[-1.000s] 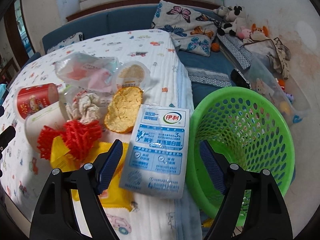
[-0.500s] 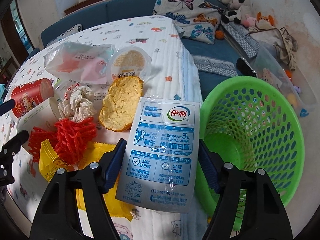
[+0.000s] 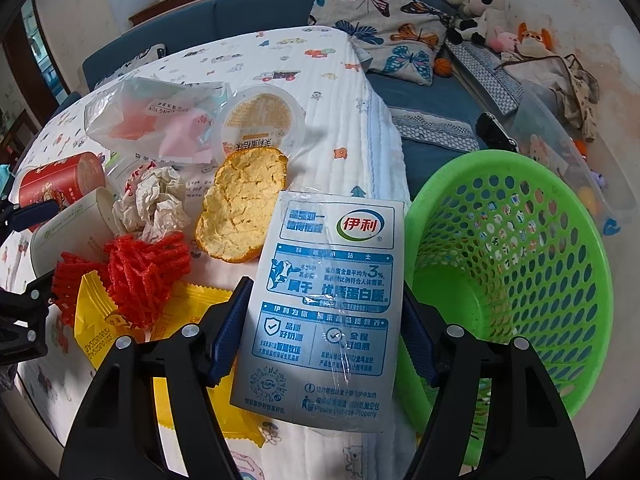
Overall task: Collect trash
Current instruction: 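Grasp the white-blue milk carton with the right tool while the left tool grasps the white paper cup, then carry both items over the green basket and open both tools to drop them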
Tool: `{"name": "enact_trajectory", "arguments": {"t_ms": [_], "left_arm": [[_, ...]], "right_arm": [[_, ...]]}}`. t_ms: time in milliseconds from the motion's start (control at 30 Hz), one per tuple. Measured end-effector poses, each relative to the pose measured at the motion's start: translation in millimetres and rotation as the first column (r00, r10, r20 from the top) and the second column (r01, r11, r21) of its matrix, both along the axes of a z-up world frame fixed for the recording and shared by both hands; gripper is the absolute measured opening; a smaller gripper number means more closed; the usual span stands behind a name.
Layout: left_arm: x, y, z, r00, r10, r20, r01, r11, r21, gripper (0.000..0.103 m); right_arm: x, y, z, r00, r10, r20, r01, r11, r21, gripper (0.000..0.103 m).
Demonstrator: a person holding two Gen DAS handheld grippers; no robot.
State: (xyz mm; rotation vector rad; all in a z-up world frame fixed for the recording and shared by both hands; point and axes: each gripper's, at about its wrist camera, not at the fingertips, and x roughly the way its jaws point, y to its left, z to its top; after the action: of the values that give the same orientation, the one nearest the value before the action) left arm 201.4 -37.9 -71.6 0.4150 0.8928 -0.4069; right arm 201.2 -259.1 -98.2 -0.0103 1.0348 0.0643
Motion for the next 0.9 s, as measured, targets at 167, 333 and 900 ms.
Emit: {"name": "enact_trajectory", "arguments": {"t_ms": [167, 333, 900], "left_arm": [[-1.5, 1.8, 2.2, 1.000, 0.012, 0.013, -0.012, 1.000, -0.006, 0.063], [-7.4, 9.7, 10.4, 0.998, 0.047, 0.029, -0.046, 0.998, -0.033, 0.059], [-33.4, 19.7, 64.7, 0.990, 0.101, 0.094, -0.085, 0.983, -0.165, 0.057]], "right_arm": [[-5.1, -3.0, 4.0, 1.000, -0.002, 0.015, 0.002, 1.000, 0.013, 0.068], [-14.6, -5.5, 14.2, 0.999, -0.006, 0.044, 0.005, 1.000, 0.020, 0.067], [-52.2, -37.0, 43.8, 0.990, -0.060, 0.128, 0.056, 0.998, 0.041, 0.067]]}}
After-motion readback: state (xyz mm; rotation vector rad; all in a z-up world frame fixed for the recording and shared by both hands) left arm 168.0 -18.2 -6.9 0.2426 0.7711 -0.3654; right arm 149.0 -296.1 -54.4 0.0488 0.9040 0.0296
